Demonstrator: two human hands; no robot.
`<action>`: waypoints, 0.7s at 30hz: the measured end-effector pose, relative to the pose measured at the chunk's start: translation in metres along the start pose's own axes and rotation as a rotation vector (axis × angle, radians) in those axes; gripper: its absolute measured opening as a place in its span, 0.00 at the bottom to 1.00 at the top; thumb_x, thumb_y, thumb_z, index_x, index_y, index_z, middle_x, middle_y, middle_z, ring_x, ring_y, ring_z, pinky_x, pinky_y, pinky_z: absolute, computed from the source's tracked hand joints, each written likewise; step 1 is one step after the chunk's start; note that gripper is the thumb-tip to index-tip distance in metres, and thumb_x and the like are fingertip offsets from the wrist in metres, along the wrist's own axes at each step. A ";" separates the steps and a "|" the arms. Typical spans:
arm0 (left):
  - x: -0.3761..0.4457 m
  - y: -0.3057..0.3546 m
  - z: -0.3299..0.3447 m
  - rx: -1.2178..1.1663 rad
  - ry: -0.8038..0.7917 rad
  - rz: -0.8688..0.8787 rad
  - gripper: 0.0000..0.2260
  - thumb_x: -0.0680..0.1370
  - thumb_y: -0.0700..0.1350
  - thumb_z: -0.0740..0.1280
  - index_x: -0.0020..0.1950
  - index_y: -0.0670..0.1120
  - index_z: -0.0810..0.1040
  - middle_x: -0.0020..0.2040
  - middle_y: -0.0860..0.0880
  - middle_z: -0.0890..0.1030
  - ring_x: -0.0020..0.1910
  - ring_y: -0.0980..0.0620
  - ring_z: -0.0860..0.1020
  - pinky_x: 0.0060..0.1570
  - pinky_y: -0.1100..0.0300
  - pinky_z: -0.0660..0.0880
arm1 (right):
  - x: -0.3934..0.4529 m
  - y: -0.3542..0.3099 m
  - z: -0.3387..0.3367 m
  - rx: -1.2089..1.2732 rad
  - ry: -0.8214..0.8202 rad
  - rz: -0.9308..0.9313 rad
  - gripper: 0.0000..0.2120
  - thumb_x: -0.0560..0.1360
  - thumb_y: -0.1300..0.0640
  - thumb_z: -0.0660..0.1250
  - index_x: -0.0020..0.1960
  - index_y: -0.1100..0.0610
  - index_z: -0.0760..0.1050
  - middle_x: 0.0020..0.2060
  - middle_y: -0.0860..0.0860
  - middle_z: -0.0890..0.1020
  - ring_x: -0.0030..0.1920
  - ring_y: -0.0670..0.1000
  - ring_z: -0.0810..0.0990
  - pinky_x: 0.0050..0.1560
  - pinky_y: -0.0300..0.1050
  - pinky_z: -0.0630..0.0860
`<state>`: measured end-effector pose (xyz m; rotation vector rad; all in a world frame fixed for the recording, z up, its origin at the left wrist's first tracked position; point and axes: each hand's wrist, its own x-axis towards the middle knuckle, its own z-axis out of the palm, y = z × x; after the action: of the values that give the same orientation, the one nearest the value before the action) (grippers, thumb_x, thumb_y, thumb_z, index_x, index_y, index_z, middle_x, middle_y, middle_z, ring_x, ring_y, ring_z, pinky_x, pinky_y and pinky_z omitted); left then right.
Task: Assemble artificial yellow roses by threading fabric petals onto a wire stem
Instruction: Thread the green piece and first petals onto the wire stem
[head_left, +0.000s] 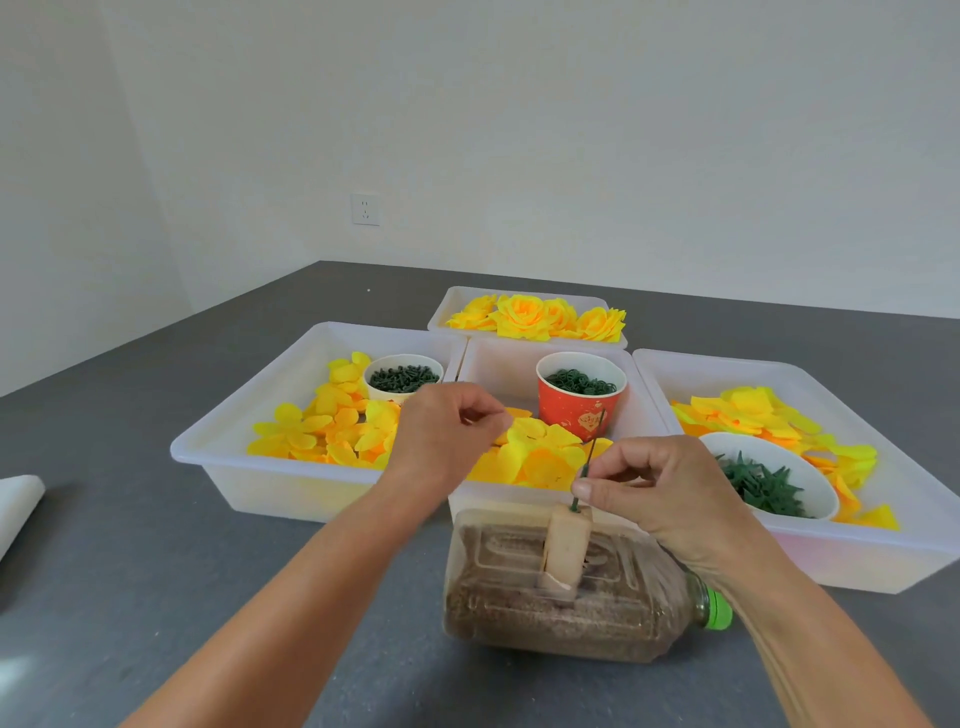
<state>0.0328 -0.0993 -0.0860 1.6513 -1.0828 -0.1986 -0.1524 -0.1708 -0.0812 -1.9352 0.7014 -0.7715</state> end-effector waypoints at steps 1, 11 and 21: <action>0.009 -0.003 -0.006 0.112 0.068 0.014 0.06 0.71 0.38 0.70 0.35 0.46 0.82 0.28 0.56 0.79 0.28 0.62 0.74 0.32 0.70 0.69 | 0.000 0.000 0.000 0.012 0.000 -0.001 0.07 0.64 0.62 0.77 0.31 0.55 0.81 0.30 0.47 0.83 0.29 0.38 0.76 0.34 0.31 0.71; 0.076 -0.056 -0.037 0.949 -0.281 -0.281 0.17 0.72 0.46 0.72 0.57 0.39 0.77 0.54 0.42 0.80 0.55 0.45 0.77 0.48 0.55 0.74 | 0.001 0.001 -0.001 0.138 -0.039 0.039 0.05 0.63 0.65 0.76 0.32 0.59 0.82 0.33 0.53 0.84 0.33 0.44 0.79 0.38 0.35 0.75; 0.080 -0.070 -0.026 0.859 -0.190 -0.345 0.10 0.74 0.39 0.65 0.53 0.36 0.79 0.50 0.38 0.82 0.50 0.42 0.80 0.47 0.55 0.76 | 0.002 0.003 -0.001 0.143 -0.062 0.028 0.06 0.63 0.62 0.76 0.31 0.53 0.82 0.34 0.52 0.84 0.34 0.44 0.79 0.39 0.36 0.75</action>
<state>0.1326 -0.1403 -0.1042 2.6379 -1.0839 -0.1157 -0.1523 -0.1740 -0.0829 -1.8087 0.6178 -0.7212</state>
